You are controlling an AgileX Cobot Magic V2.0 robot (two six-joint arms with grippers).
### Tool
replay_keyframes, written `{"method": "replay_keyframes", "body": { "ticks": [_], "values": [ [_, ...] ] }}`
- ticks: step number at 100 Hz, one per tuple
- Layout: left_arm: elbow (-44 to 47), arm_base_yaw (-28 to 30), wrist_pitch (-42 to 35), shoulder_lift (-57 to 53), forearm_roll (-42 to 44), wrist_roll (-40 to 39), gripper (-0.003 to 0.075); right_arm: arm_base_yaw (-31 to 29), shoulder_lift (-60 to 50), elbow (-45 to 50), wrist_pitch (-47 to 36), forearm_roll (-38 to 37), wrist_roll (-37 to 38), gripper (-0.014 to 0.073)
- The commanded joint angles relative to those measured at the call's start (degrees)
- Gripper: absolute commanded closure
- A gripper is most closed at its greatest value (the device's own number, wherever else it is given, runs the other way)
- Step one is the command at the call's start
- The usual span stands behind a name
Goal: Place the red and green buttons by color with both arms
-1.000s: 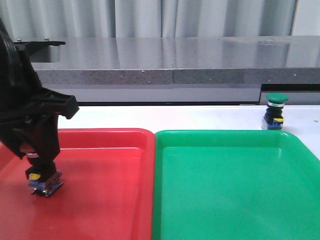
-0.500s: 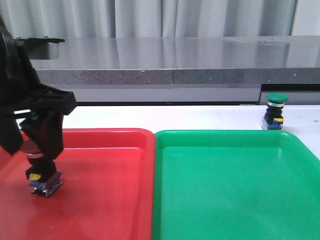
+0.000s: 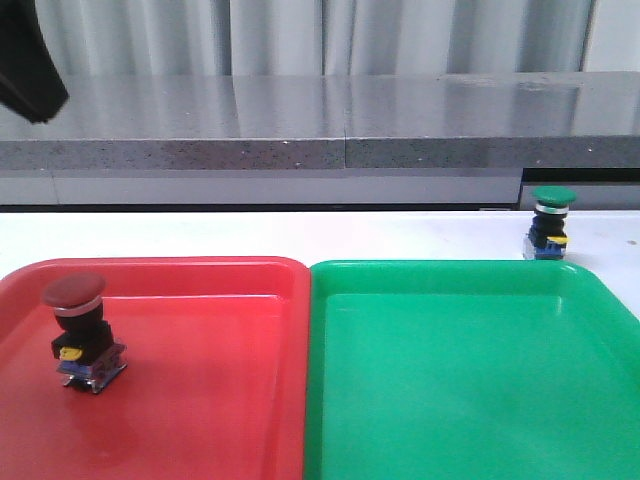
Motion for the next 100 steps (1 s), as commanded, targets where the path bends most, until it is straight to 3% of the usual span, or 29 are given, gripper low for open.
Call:
{"method": "replay_keyframes", "body": {
  "ticks": [1,48,60,100],
  "values": [
    [-0.61,1.65,-4.51,-4.55,0.56,-1.78,0.0741,-0.2,-1.07,-1.01,-4.82,-0.56,-0.28,0.0651],
    [17.24,17.84,-15.72,-27.28,2.34,-1.78,0.0741,-0.2,-1.07,-1.01,-4.82,-0.56,-0.28,0.0651],
    [22.35,18.83,-19.39,-33.92,2.56,-1.78,0.0741,-0.2,-1.07,-1.01,-4.82,-0.56,-0.28,0.0651],
    [35.02,18.83,-19.28,-57.66,8.56,-1.18,0.0741,-0.2,-1.07,-1.01,-4.82,-0.56,-0.28,0.0651]
  ]
}}
